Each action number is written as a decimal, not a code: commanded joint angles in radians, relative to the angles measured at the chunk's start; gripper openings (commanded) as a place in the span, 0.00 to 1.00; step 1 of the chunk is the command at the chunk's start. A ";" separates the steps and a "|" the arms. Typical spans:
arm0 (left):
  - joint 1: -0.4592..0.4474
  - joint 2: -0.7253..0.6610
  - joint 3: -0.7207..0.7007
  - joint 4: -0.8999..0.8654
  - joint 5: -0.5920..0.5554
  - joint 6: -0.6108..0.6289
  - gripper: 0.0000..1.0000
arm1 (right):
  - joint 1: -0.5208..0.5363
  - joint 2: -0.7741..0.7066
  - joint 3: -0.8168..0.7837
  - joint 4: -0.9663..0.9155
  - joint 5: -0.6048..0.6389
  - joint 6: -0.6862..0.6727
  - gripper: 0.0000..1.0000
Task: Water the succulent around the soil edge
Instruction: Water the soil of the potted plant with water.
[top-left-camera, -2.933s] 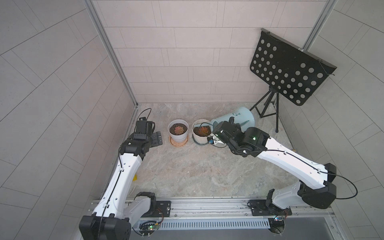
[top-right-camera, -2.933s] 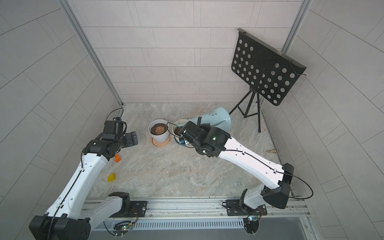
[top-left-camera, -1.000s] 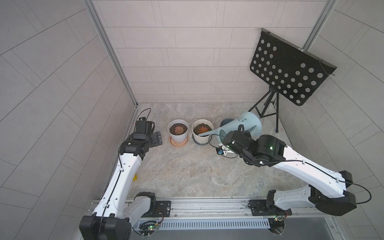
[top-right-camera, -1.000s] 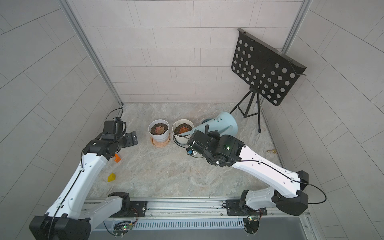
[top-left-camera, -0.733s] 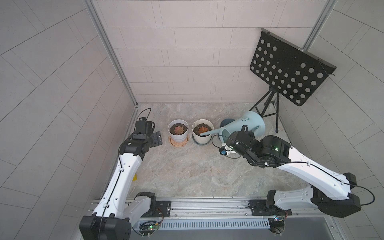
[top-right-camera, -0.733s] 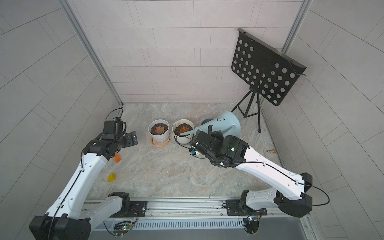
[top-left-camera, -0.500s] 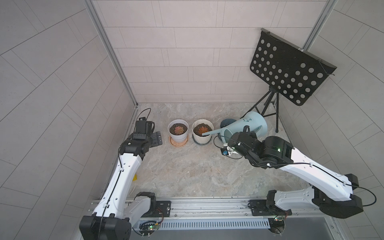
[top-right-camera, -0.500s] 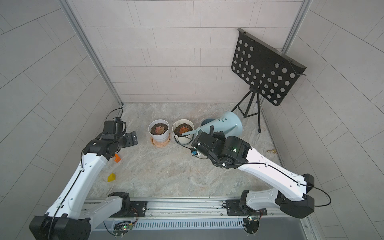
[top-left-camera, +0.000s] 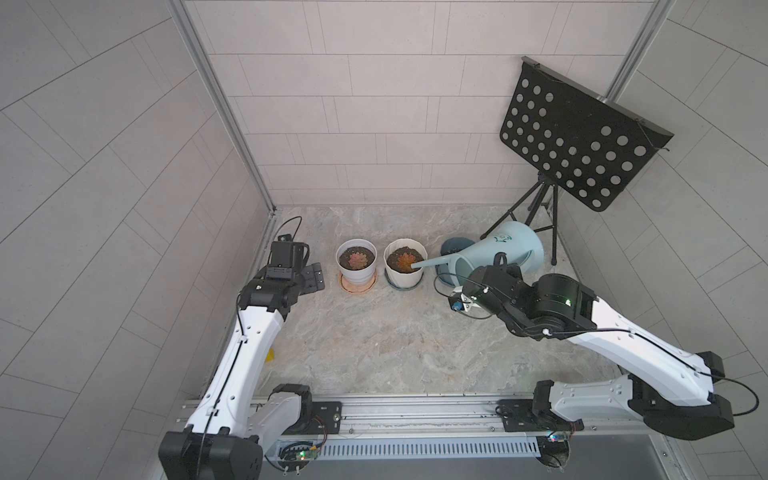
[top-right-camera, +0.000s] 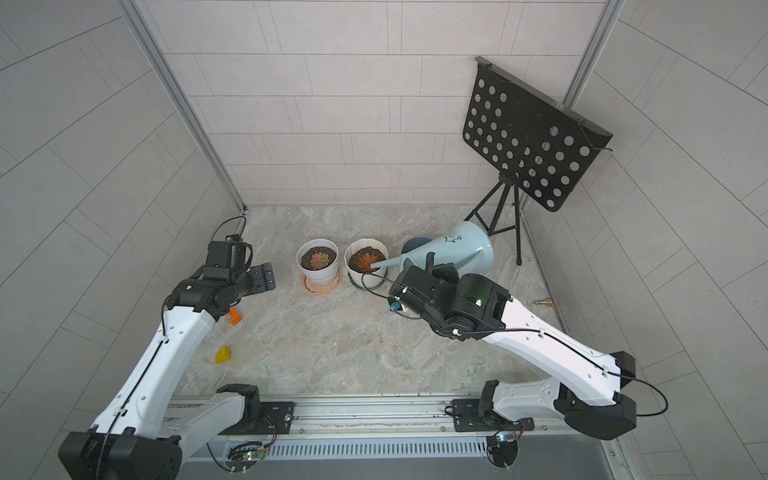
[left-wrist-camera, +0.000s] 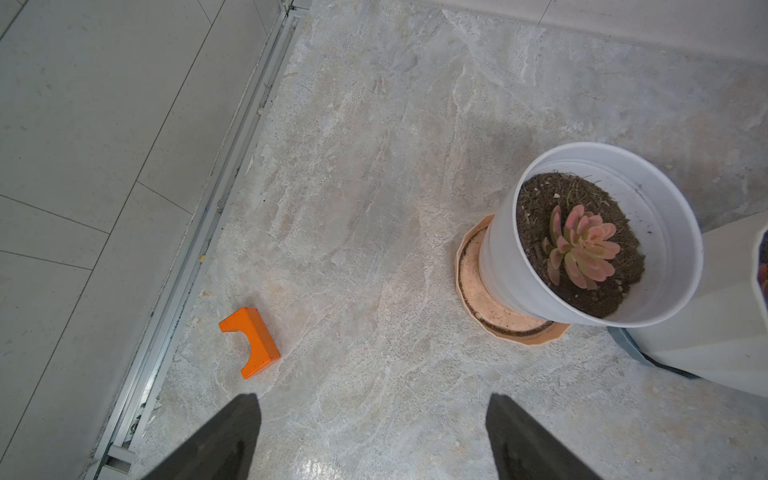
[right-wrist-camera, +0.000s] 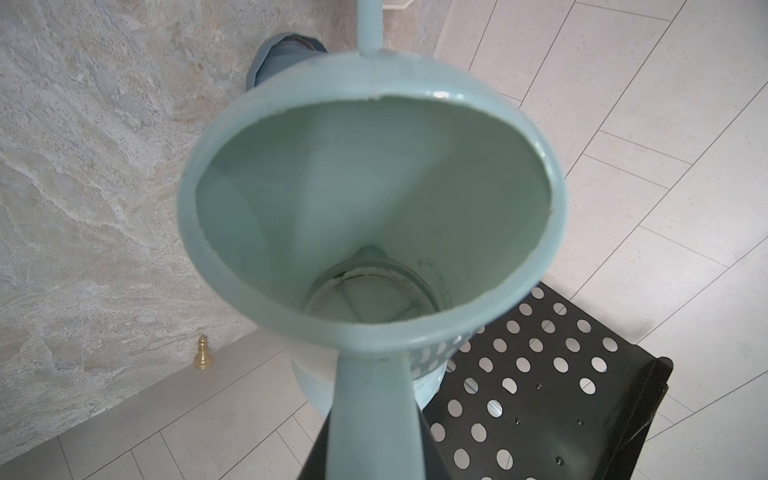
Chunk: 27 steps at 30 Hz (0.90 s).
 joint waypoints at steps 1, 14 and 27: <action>0.006 -0.016 0.013 -0.008 -0.001 -0.001 0.93 | -0.007 -0.032 -0.009 -0.022 0.073 0.010 0.00; 0.008 -0.012 0.014 -0.006 0.002 -0.001 0.93 | -0.047 -0.040 -0.013 0.006 0.087 -0.008 0.00; 0.007 -0.013 0.013 -0.006 0.004 -0.001 0.93 | -0.087 -0.035 -0.025 0.068 0.085 -0.041 0.00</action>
